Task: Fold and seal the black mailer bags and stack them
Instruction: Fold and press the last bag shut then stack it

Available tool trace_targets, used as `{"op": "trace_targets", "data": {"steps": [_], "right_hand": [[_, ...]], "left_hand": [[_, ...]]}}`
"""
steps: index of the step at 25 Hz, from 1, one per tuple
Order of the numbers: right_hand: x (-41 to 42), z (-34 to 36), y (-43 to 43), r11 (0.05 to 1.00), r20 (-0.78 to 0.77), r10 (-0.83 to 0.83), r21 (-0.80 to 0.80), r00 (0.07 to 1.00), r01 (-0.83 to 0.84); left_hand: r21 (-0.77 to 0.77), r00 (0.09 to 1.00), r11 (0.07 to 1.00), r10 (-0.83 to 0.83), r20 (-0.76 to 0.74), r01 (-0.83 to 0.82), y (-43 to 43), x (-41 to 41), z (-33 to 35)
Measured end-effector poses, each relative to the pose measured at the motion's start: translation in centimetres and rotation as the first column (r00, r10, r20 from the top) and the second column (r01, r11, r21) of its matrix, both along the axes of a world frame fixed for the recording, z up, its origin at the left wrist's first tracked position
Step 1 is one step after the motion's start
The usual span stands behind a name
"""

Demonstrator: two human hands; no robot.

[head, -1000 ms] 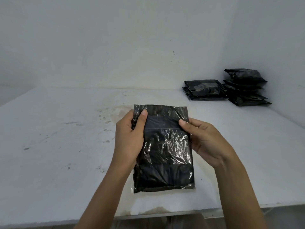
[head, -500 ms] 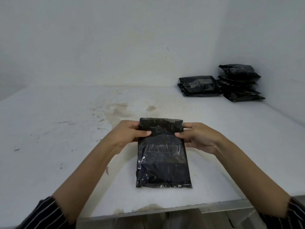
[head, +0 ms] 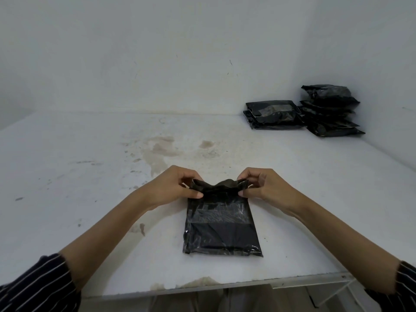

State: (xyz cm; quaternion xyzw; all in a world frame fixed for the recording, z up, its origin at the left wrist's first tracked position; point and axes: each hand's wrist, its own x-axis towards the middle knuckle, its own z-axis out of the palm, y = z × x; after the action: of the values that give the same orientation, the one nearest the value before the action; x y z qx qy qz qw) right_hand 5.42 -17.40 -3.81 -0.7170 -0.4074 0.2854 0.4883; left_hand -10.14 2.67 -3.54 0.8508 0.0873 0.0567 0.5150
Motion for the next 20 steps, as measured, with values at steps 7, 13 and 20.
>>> {"op": "trace_targets", "data": {"steps": [7,13,20], "right_hand": [[-1.0,0.3,-0.5,0.999,0.239,-0.017,-0.037,0.971,0.027],[-2.8,-2.0,-1.2,0.987,0.568,-0.143,0.138,0.811,0.077],[-2.7,-2.6,-1.3,0.996,0.925,-0.039,0.064,0.377,-0.054]], "left_hand": [[0.339,0.975,0.941,-0.078,0.206,0.003,-0.1,-0.2,-1.2],[0.463,0.908,0.886,-0.205,0.365,0.014,0.2,-0.6,-2.1],[0.589,0.870,0.808,-0.306,0.386,0.022,0.9,-1.5,-2.6]]}}
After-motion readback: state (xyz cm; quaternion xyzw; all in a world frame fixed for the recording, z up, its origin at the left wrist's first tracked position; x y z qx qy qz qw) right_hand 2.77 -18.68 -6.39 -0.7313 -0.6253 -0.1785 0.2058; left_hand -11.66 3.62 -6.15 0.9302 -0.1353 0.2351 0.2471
